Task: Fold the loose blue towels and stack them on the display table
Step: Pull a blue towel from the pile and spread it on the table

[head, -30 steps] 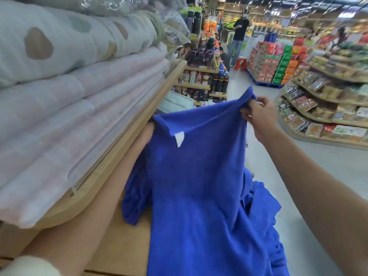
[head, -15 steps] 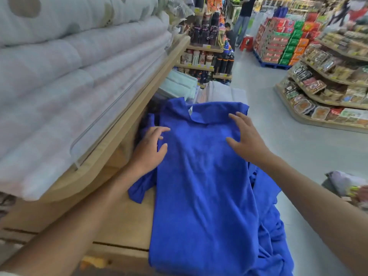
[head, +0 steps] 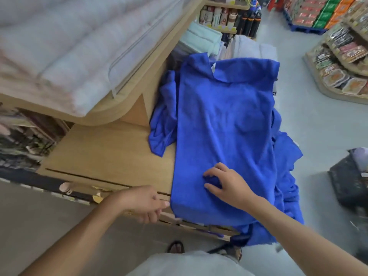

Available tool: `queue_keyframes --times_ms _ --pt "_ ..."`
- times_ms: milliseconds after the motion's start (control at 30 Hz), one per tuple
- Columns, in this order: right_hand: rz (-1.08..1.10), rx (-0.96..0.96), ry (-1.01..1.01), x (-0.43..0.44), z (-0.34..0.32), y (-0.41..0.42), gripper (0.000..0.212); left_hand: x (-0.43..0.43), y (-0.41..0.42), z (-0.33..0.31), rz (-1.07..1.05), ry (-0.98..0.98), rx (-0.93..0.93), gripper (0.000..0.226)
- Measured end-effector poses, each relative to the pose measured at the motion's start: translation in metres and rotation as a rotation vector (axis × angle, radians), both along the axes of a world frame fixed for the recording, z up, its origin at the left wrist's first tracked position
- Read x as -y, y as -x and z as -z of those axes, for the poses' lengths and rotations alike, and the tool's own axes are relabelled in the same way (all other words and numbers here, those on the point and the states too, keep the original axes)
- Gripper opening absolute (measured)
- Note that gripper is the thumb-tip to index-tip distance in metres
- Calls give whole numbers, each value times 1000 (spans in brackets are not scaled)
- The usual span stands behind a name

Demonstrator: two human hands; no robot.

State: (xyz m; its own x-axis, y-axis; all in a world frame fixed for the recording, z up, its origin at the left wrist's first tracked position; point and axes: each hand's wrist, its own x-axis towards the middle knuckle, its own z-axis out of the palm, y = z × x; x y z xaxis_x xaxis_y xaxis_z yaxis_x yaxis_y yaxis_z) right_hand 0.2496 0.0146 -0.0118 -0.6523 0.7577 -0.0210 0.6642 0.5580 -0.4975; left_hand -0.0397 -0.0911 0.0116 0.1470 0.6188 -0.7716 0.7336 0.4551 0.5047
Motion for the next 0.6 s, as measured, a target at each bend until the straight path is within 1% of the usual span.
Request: queue_keyframes --times_ms 67,100,133,167,200,233,267,300,433,500,600 --pt "13 -25 -20 2 6 -2 24 11 2 15 153 -51 -142 51" --pt "16 -40 -26 3 8 -3 24 16 1 23 175 -102 -145 44" --pt "19 -54 -33 4 9 -3 24 22 -2 29 146 -139 -78 33" --pt "22 -66 -38 4 10 -3 24 27 -7 36 57 -146 42 24" --pt "24 -75 -42 5 11 -3 24 31 -11 41 -71 -133 174 19" --pt "26 -82 -44 5 12 -3 24 35 -15 46 -201 -113 280 21" --pt "28 -86 -46 5 12 -3 24 39 -18 50 -300 -102 349 26" --pt "29 -86 -45 5 12 -3 24 42 -20 52 -353 -98 379 31" --pt "34 -78 -23 5 12 -3 24 43 -23 43 -369 -71 479 50" --pt "32 -67 -2 4 11 -3 25 39 -23 36 -363 -7 600 44" --pt "67 -46 72 1 7 -1 20 27 -26 20 -481 76 762 28"
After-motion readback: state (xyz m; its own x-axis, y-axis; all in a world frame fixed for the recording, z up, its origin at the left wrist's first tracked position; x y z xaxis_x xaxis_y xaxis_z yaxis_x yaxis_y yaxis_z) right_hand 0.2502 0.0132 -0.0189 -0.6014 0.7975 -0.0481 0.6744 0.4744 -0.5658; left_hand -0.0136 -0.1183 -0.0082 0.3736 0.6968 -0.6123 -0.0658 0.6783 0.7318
